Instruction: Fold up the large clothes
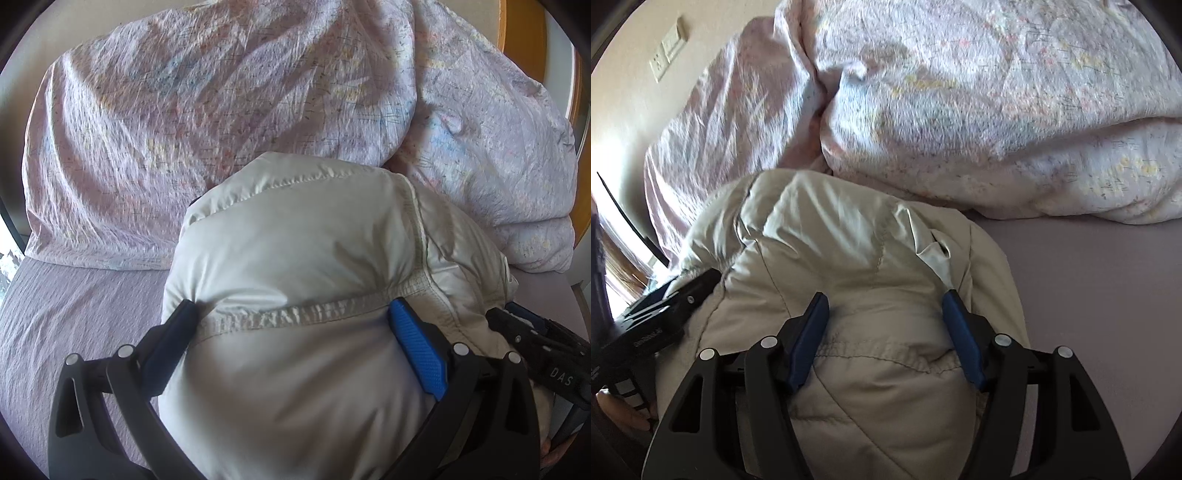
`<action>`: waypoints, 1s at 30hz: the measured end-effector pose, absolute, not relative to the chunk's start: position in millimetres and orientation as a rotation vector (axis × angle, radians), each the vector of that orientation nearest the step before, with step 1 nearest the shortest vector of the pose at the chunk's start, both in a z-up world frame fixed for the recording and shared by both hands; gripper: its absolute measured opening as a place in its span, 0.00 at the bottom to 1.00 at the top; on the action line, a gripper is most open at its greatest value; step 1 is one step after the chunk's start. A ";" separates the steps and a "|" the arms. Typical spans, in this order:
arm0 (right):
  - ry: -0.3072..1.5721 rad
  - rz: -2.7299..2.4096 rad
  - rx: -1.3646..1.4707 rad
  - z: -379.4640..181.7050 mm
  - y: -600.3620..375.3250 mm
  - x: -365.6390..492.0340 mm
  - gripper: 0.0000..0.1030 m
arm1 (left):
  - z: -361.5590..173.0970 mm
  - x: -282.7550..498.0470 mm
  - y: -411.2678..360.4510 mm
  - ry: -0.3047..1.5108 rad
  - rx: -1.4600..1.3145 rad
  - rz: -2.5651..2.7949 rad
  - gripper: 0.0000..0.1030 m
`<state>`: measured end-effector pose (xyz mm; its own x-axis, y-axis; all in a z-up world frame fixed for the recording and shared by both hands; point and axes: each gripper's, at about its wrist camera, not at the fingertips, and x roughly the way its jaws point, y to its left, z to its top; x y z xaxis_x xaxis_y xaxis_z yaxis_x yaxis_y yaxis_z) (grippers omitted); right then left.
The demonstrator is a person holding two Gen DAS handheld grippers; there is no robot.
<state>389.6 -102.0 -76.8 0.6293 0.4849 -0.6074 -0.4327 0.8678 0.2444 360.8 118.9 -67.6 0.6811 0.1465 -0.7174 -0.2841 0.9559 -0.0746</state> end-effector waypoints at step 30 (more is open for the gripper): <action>0.832 0.462 -0.047 -31.7 -147.2 186.1 0.99 | 5.4 139.8 88.1 0.904 -0.228 0.178 0.98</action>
